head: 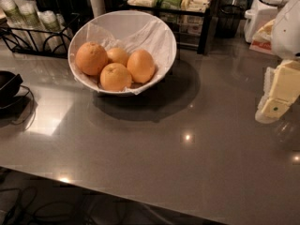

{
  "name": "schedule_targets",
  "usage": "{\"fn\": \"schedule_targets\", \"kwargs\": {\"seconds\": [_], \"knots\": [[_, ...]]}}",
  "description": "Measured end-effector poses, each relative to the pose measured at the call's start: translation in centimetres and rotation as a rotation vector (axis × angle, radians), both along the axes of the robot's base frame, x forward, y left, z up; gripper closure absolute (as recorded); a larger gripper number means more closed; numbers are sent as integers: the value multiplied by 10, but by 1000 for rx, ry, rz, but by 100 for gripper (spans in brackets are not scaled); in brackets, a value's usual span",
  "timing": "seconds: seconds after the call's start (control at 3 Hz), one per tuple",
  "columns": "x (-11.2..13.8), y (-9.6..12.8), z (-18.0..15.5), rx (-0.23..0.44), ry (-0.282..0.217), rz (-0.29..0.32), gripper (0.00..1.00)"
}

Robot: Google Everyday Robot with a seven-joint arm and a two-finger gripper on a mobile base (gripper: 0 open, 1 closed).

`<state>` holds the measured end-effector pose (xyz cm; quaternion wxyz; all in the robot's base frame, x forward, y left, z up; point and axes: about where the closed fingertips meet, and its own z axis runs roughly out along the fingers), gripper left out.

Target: Pick orange from white bowl

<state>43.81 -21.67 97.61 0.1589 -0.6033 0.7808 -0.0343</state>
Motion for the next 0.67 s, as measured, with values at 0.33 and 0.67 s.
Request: {"fn": "schedule_targets", "kwargs": {"seconds": [0.33, 0.67], "knots": [[0, 0, 0, 1, 0, 1, 0], [28, 47, 6, 67, -41, 76, 0]]}}
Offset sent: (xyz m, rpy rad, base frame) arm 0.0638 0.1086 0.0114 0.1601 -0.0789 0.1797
